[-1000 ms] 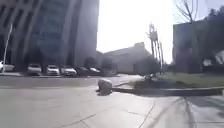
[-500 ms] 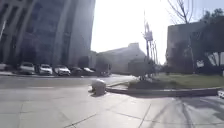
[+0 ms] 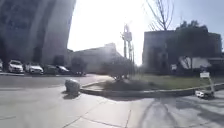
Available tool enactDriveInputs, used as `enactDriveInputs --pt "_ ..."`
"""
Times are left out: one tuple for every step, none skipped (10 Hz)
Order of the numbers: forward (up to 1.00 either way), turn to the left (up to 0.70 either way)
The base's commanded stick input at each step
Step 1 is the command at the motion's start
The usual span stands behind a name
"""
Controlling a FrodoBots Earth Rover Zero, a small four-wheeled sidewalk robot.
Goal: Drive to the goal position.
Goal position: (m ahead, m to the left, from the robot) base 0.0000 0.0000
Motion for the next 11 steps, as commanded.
enactDriveInputs --pt "0.70 -0.35" --pt "0.70 -0.35" --pt "0.70 -0.35" --pt "0.70 -0.35" --pt "0.70 -0.35" --pt "0.70 -0.35" --pt "0.70 -0.35" --pt "0.61 -0.33" --pt "0.49 -0.30" --pt "0.38 -0.28" --pt "0.26 -0.25"
